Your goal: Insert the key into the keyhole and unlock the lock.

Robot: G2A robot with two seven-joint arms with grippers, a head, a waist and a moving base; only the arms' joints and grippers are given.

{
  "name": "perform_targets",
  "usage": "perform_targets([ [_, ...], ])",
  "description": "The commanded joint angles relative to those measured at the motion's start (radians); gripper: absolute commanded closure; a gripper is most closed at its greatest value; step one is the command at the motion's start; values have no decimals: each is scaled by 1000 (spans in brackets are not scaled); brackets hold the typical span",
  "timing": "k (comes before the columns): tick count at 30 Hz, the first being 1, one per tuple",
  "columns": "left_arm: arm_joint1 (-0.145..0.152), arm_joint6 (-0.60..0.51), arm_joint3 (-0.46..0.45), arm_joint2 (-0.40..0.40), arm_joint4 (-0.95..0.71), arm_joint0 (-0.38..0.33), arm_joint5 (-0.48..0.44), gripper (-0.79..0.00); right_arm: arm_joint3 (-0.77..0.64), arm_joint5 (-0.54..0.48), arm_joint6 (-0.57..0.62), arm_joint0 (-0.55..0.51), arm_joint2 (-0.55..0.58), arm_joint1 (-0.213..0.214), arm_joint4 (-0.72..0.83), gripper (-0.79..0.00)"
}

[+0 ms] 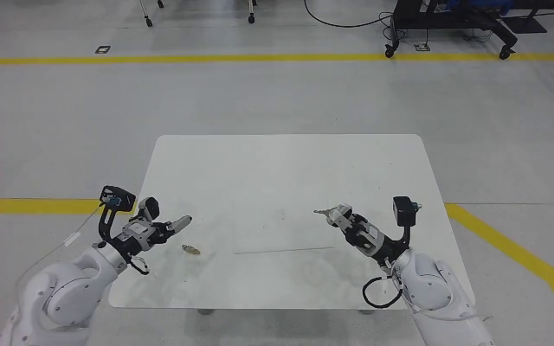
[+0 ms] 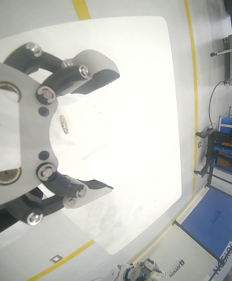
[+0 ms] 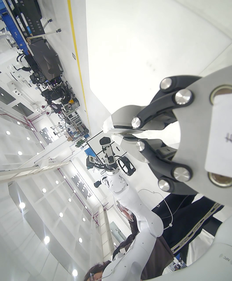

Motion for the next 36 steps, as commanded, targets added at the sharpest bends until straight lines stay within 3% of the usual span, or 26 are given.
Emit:
perform_targets([
  [1, 2, -10, -10, 1, 41, 2, -7, -785, 0, 0, 0, 0, 0, 0, 0, 0],
  [5, 15, -41, -52, -24, 188, 20, -86, -785, 0, 0, 0, 0, 0, 0, 0, 0],
  [8, 33, -189, -36, -41, 254, 20, -239, -785, 0, 0, 0, 0, 0, 0, 0, 0],
  [10, 45, -316, -26, -31, 306, -12, -316, -785, 0, 0, 0, 0, 0, 0, 0, 0],
  [15, 62, -392, 12, 43, 374, -106, -506, -785, 0, 0, 0, 0, 0, 0, 0, 0],
  [18, 69, -374, 63, 116, 454, -169, -523, -785, 0, 0, 0, 0, 0, 0, 0, 0],
  [25, 80, -354, 183, 265, 466, -322, -543, -785, 0, 0, 0, 0, 0, 0, 0, 0],
  [36, 92, -373, 197, 253, 413, -358, -500, -785, 0, 0, 0, 0, 0, 0, 0, 0],
])
